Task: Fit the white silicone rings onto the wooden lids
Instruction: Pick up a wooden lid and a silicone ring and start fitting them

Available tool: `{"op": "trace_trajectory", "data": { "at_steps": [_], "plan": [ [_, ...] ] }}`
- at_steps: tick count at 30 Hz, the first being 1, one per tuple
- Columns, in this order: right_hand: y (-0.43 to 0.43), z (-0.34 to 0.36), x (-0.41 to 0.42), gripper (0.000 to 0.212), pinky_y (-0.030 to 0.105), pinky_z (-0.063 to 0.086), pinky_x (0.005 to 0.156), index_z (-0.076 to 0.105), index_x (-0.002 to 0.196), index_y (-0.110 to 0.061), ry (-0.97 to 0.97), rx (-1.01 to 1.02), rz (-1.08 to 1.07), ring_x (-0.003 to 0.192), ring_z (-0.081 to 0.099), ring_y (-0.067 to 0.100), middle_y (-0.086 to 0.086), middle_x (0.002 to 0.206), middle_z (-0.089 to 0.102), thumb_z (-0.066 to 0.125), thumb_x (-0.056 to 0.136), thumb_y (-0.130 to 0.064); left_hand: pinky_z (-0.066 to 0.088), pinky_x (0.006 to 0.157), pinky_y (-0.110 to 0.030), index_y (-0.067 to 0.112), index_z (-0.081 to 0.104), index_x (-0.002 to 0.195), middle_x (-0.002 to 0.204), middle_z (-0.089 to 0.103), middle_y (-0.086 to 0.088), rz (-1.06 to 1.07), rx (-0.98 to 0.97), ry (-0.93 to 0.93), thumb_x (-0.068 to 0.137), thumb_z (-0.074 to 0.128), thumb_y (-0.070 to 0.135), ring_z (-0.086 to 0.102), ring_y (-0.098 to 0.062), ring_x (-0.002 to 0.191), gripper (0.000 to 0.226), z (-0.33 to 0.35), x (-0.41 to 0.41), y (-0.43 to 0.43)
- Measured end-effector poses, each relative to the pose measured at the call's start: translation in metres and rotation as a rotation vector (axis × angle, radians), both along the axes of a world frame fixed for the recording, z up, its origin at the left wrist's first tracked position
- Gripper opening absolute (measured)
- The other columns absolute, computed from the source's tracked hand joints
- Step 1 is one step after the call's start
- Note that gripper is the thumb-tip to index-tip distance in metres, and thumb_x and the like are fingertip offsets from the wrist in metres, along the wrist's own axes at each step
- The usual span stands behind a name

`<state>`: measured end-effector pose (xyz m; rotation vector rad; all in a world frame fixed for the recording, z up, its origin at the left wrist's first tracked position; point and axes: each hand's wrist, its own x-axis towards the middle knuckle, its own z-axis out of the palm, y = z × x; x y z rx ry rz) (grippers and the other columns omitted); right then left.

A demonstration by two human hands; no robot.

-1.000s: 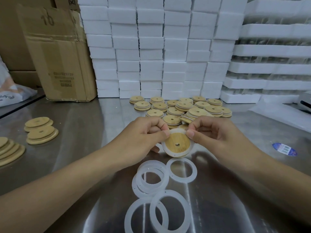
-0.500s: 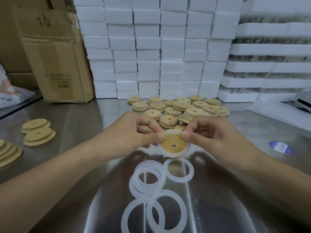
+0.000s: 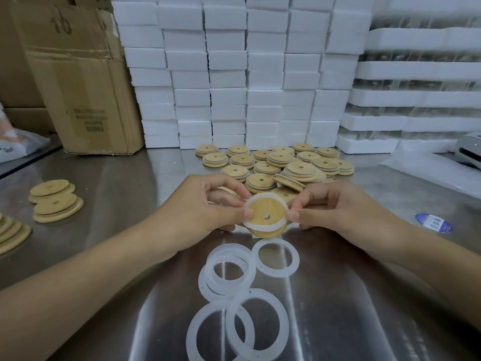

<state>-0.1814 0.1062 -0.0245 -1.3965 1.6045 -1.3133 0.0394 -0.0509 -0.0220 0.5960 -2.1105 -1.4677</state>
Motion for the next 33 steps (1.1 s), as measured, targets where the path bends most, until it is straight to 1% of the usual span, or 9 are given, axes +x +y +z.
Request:
{"op": "trace_trajectory", "data": {
  "at_steps": [3,9,11,15,17,19,24,28,33],
  "plan": [
    [-0.001,0.001,0.001,0.018,0.018,0.056,0.076,0.082,0.086,-0.015,0.006,0.027,0.001,0.086,0.071,0.012,0.012,0.102,0.081,0.088,0.079,-0.031,0.066,0.078,-0.034,0.023,0.080,0.108,0.096,0.083,-0.008,-0.014,-0.020,-0.001,0.083,0.091,0.011,0.077,-0.020,0.082,0.029,0.000,0.001,-0.001],
    [-0.003,-0.002,0.005,0.031,0.024,0.054,0.077,0.081,0.088,-0.015,0.014,0.022,-0.069,0.083,0.065,0.016,0.010,0.095,0.080,0.089,0.074,-0.042,0.062,0.074,-0.042,0.036,0.081,0.101,0.098,0.083,-0.002,0.002,-0.084,0.039,0.083,0.091,0.013,0.077,-0.031,0.078,0.030,-0.004,-0.002,-0.001],
    [-0.004,-0.003,0.007,0.027,0.025,0.050,0.077,0.080,0.085,-0.016,0.005,0.035,-0.067,0.078,0.062,0.014,0.006,0.087,0.077,0.087,0.074,-0.040,0.061,0.074,-0.046,0.037,0.081,0.100,0.098,0.083,0.002,0.022,-0.103,0.054,0.085,0.090,0.013,0.078,-0.038,0.078,0.030,-0.007,-0.004,-0.001],
    [-0.002,0.000,0.006,0.017,0.020,0.047,0.072,0.079,0.083,-0.019,-0.011,0.084,-0.038,0.077,0.059,0.012,0.004,0.084,0.073,0.085,0.079,-0.034,0.063,0.077,-0.055,0.039,0.081,0.102,0.098,0.083,0.004,0.044,-0.122,0.058,0.087,0.089,0.015,0.077,-0.028,0.073,0.029,-0.009,-0.006,0.000],
    [0.000,0.003,0.004,0.009,0.015,0.049,0.068,0.079,0.082,-0.019,-0.015,0.106,-0.012,0.076,0.060,0.012,0.003,0.081,0.071,0.083,0.085,-0.025,0.063,0.079,-0.059,0.037,0.082,0.102,0.099,0.083,0.003,0.044,-0.117,0.057,0.088,0.088,0.014,0.078,-0.037,0.079,0.028,-0.008,-0.006,0.000],
    [0.001,0.006,0.001,0.008,0.014,0.051,0.069,0.078,0.084,-0.012,-0.011,0.126,0.015,0.077,0.062,0.013,0.005,0.082,0.072,0.082,0.088,-0.019,0.062,0.081,-0.062,0.034,0.083,0.103,0.101,0.083,0.002,0.044,-0.115,0.061,0.089,0.087,0.014,0.077,-0.045,0.086,0.026,-0.008,-0.007,0.001],
    [0.001,0.007,0.001,0.009,0.016,0.054,0.073,0.079,0.084,-0.010,0.000,0.136,0.015,0.079,0.068,0.015,0.010,0.087,0.077,0.084,0.086,-0.018,0.061,0.085,-0.068,0.035,0.083,0.105,0.104,0.083,0.001,0.046,-0.105,0.064,0.090,0.086,0.014,0.078,-0.044,0.088,0.026,-0.009,-0.008,0.001],
    [-0.001,0.002,0.004,0.019,0.019,0.054,0.073,0.080,0.082,-0.017,0.003,0.097,-0.024,0.077,0.068,0.014,0.007,0.085,0.078,0.087,0.076,-0.033,0.062,0.090,-0.065,0.036,0.084,0.106,0.106,0.083,-0.001,0.060,-0.071,0.096,0.089,0.087,0.015,0.078,-0.045,0.092,0.027,-0.015,-0.005,0.000],
    [-0.003,-0.004,0.008,0.016,0.016,0.053,0.069,0.081,0.085,-0.016,0.013,0.051,-0.080,0.073,0.064,0.011,0.005,0.082,0.077,0.087,0.084,-0.031,0.068,0.082,-0.039,0.030,0.084,0.105,0.103,0.083,-0.004,0.088,0.050,0.203,0.088,0.086,0.011,0.082,-0.028,0.090,0.025,-0.015,-0.007,-0.001]
  ]
}}
